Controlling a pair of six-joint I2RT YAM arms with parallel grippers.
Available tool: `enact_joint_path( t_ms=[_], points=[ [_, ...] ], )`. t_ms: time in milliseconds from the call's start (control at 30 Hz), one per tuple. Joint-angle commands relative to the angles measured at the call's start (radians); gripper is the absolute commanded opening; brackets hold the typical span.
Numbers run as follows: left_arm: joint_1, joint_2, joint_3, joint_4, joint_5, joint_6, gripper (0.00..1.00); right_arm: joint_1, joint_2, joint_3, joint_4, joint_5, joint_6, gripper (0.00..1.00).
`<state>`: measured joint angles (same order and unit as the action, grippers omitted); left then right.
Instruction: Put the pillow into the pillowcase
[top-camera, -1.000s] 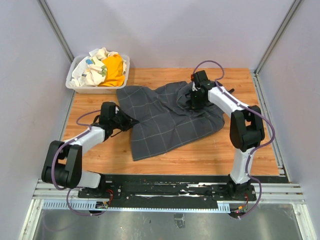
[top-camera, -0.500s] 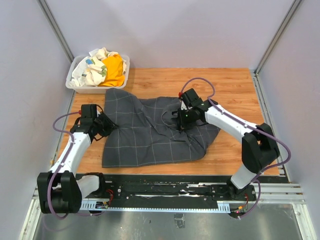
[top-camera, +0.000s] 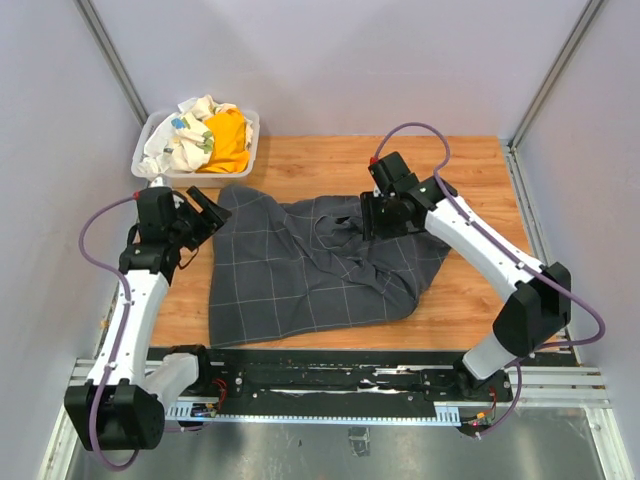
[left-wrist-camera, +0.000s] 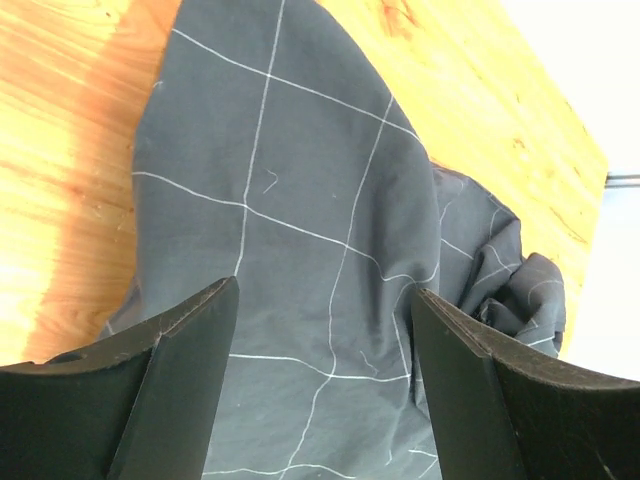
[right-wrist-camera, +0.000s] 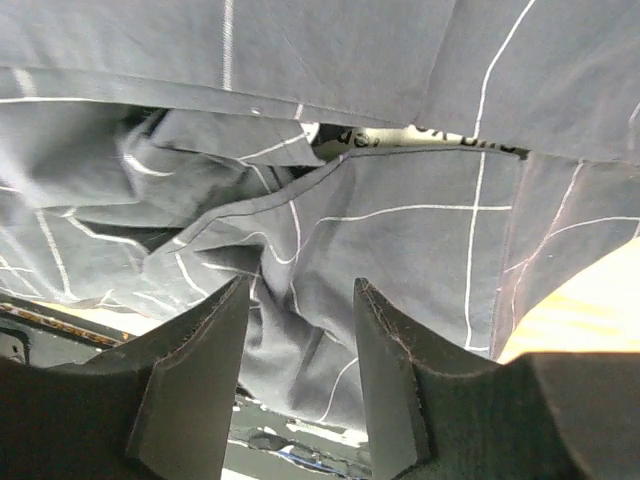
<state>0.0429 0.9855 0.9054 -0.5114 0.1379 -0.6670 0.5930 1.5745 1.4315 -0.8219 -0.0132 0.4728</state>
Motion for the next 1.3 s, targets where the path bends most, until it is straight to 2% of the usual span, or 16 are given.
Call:
enact_joint_path(
  t_ms=[0, 200, 333, 567, 667, 867, 967, 1067, 1133, 1167, 1233, 1267],
  points=[
    [-0.017, -0.002, -0.106, 0.125, 0.095, -0.066, 0.72, 0.022, -0.032, 0.119, -0.071, 0.037, -0.021, 0.49],
    [-0.154, 0.019, -0.258, 0.301, 0.063, -0.152, 0.71, 0.109, 0.05, 0.268, -0.081, -0.015, -0.057, 0.54],
    [-0.198, 0.063, -0.314, 0.371, 0.042, -0.171, 0.71, 0.166, 0.136, 0.357, -0.094, -0.008, -0.063, 0.56],
    [-0.199, 0.117, -0.35, 0.403, 0.04, -0.161, 0.71, 0.185, 0.298, 0.486, -0.164, -0.01, -0.038, 0.56],
    [-0.199, 0.115, -0.362, 0.415, 0.043, -0.163, 0.71, 0.193, 0.328, 0.495, -0.132, -0.011, -0.03, 0.57],
    [-0.199, 0.122, -0.37, 0.421, 0.05, -0.158, 0.71, 0.201, 0.454, 0.597, -0.178, 0.077, -0.014, 0.6],
    [-0.199, 0.126, -0.372, 0.423, 0.05, -0.155, 0.71, 0.198, 0.498, 0.621, -0.173, 0.13, -0.001, 0.54],
    [-0.199, 0.126, -0.375, 0.42, 0.052, -0.154, 0.71, 0.183, 0.527, 0.629, -0.156, 0.159, 0.022, 0.34],
    [-0.199, 0.125, -0.377, 0.419, 0.052, -0.152, 0.71, 0.168, 0.545, 0.63, -0.149, 0.161, 0.036, 0.3],
    [-0.199, 0.124, -0.378, 0.419, 0.053, -0.152, 0.71, 0.16, 0.549, 0.628, -0.145, 0.168, 0.044, 0.32],
    [-0.199, 0.121, -0.381, 0.418, 0.052, -0.153, 0.71, 0.149, 0.548, 0.619, -0.138, 0.191, 0.065, 0.44],
    [-0.199, 0.121, -0.382, 0.418, 0.052, -0.153, 0.71, 0.146, 0.544, 0.613, -0.132, 0.208, 0.073, 0.47]
  ],
)
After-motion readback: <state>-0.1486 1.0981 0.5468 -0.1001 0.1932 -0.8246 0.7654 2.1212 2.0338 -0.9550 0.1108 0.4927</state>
